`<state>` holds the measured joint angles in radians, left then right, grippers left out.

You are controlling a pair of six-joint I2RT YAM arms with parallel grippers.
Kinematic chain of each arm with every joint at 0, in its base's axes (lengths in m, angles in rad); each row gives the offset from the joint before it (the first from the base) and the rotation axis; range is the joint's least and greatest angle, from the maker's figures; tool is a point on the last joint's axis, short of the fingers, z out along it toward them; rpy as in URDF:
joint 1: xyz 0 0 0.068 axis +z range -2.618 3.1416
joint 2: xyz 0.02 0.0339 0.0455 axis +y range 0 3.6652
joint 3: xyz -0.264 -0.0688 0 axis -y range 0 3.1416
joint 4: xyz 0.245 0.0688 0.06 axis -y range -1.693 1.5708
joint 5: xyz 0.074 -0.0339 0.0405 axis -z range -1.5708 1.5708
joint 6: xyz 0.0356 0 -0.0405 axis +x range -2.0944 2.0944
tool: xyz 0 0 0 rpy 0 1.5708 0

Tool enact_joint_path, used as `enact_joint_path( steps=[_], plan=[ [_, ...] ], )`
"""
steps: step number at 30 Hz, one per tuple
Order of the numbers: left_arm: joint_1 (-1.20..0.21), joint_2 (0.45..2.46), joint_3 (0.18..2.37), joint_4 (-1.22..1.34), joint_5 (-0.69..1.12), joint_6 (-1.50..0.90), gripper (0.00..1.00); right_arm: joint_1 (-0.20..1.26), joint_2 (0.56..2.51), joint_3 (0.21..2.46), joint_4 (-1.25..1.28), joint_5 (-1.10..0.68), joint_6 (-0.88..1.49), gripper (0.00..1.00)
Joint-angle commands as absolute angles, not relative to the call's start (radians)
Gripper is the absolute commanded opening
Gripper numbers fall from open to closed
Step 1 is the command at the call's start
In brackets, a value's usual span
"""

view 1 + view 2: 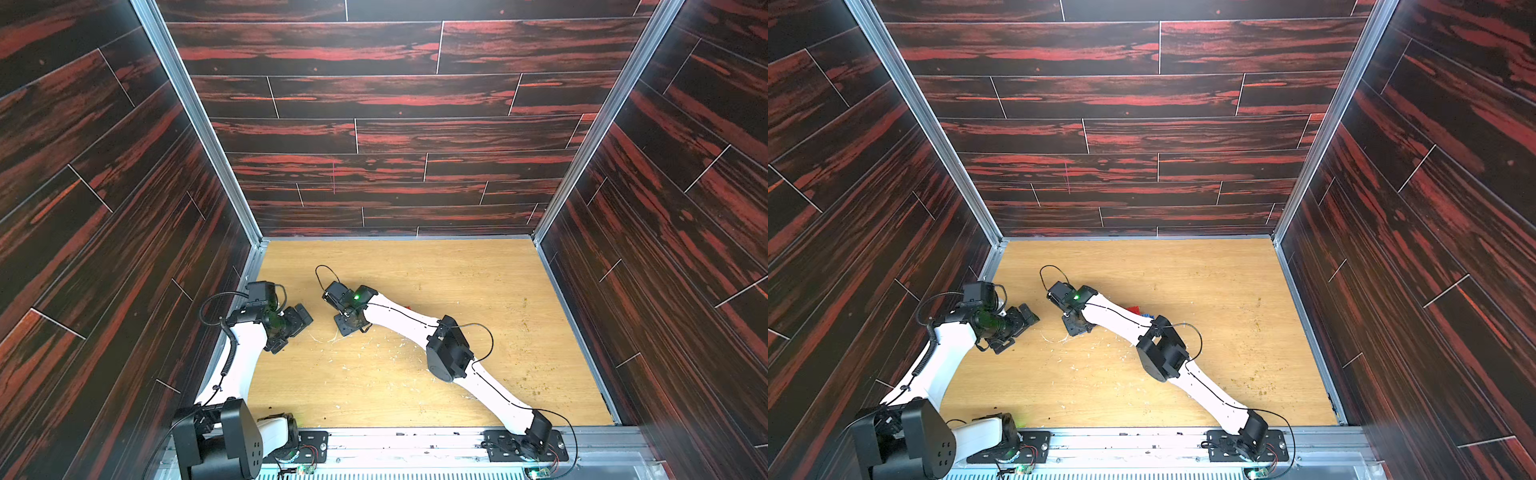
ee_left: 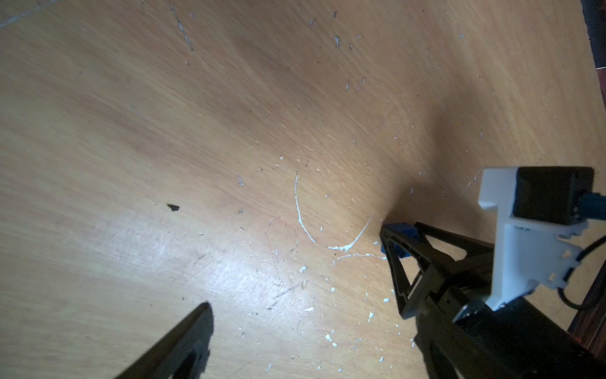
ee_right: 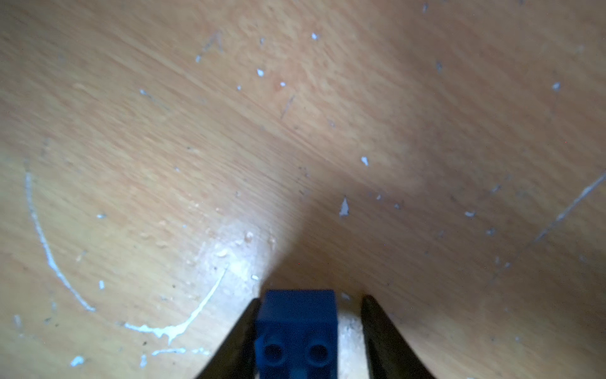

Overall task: Assemble a giraffe with lego
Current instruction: Pick up the lego brick from the center of the board, then assemble the lego brick with the lego brick.

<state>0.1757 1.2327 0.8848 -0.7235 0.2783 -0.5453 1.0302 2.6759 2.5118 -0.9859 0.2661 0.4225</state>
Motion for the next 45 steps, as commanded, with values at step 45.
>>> enact_joint_path(
  steps=[45],
  plan=[
    [-0.165, 1.261, 0.878, -0.665, 0.378, -0.471, 0.92, 0.953, 2.193, 2.378, -1.363, 0.334, 0.521, 0.3]
  ],
)
